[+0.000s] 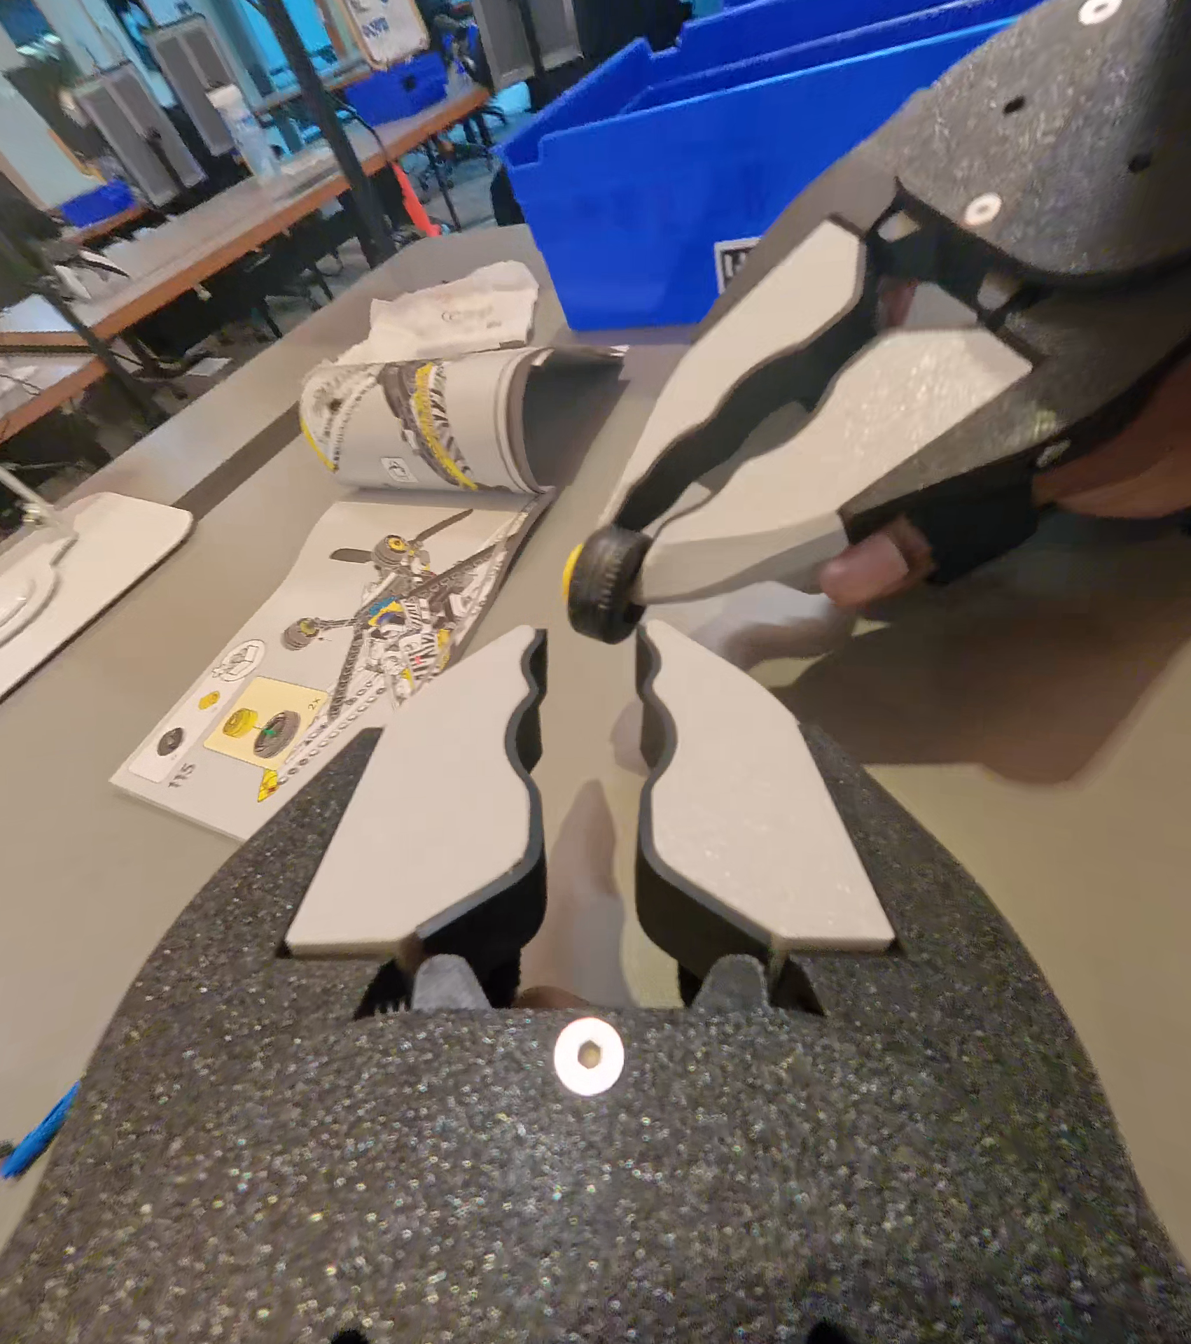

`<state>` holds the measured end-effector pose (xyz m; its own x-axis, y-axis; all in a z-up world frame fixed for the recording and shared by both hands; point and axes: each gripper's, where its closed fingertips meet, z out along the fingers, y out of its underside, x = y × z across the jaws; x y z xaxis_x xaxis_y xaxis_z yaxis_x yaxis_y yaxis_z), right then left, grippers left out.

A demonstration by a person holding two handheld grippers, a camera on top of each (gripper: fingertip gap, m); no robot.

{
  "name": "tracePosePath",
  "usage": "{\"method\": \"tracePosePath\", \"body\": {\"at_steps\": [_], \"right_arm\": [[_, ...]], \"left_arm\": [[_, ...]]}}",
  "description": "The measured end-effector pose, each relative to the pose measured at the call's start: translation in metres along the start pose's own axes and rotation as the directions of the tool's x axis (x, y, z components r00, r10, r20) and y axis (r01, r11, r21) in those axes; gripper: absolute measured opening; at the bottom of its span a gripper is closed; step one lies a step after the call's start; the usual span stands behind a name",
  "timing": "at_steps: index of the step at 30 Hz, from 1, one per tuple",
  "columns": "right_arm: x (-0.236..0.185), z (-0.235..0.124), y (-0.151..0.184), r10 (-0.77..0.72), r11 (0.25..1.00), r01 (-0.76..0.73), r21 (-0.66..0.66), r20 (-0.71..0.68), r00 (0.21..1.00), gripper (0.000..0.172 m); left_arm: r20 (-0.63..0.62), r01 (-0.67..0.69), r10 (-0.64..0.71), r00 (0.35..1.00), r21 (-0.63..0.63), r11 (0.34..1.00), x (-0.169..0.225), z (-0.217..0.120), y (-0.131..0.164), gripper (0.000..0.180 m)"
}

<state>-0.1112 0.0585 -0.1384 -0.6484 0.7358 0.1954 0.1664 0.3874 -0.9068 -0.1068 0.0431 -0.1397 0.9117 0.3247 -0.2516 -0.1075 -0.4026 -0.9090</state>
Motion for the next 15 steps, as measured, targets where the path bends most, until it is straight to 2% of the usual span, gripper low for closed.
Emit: {"method": "tracePosePath", "body": {"at_steps": [3,7,11,15], "right_arm": [[-0.003,-0.001,-0.005,0.040,0.998,-0.042,0.041,0.044,0.998,0.013],[-0.009,-0.004,-0.015,0.058,0.991,-0.067,0.112,0.086,0.995,0.014],[-0.009,-0.006,-0.018,0.066,0.987,-0.081,0.140,0.106,0.992,0.014],[-0.012,-0.006,-0.016,-0.070,0.989,0.052,0.137,0.128,0.989,0.015]], "left_arm": [[-0.012,-0.014,0.015,1.000,0.012,1.000,0.002,0.001,-0.002,0.031],[-0.018,-0.018,0.019,1.000,0.059,0.998,0.003,-0.001,-0.008,0.019],[-0.008,-0.012,0.013,1.000,0.089,0.996,0.001,-0.003,-0.011,0.017],[-0.030,-0.022,0.025,0.999,0.075,0.997,0.002,-0.005,-0.009,0.015]]}}
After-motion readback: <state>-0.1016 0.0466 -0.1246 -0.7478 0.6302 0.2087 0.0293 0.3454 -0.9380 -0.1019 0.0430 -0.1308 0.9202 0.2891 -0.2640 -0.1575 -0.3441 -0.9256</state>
